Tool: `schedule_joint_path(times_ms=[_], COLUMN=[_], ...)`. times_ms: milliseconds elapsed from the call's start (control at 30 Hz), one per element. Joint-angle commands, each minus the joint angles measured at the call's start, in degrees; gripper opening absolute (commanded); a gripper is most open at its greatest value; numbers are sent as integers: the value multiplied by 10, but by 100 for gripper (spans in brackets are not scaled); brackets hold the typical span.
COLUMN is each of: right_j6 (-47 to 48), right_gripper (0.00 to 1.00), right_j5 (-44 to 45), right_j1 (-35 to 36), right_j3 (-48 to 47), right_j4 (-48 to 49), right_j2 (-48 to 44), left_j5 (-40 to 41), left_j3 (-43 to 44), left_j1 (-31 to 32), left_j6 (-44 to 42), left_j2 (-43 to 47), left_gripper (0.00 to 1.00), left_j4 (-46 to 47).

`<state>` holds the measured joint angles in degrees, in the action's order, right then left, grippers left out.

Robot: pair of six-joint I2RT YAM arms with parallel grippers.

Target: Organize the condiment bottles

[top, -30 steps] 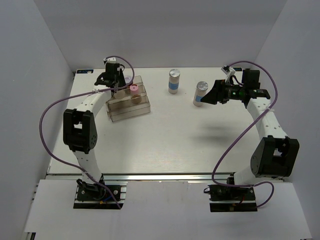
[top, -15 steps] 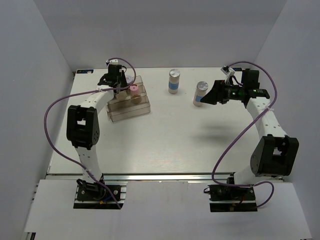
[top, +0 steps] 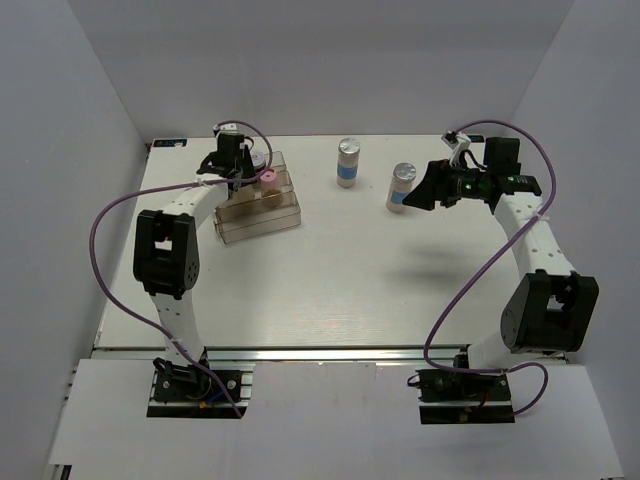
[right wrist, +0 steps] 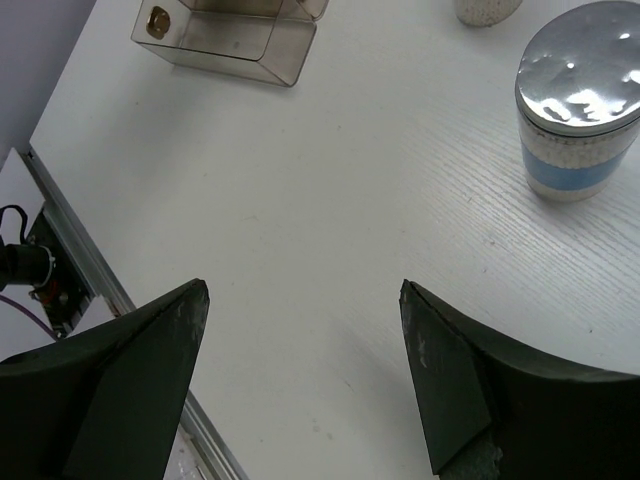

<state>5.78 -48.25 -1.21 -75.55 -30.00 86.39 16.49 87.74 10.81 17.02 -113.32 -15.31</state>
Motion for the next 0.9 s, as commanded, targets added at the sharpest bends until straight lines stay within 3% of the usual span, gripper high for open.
schedule_joint_path(times_ms=[0,300,500,633,867], right_j6=[19,38,73,103,124], right_gripper=[82,89,89,89,89], right_j5=[-1,19,119,223,274], right_j1=[-1,-1,-1,11,56], right_j3=[-29,-34,-36,-31,-50], right_j4=[-1,-2,39,66,70], right_j2=[-3,-9,-22,-18,47], left_j5=[-2,-8,-13,-22,-75], left_j3=[-4,-9,-21,-77,-149], left_j1=[-3,-3,-3,-3,-3], left_j6=[-1,4,16,27,39], left_j2=[5,13,62,180,343], left_gripper=[58,91,93,92,90], left_j4=[16,5,-32,-31,-41])
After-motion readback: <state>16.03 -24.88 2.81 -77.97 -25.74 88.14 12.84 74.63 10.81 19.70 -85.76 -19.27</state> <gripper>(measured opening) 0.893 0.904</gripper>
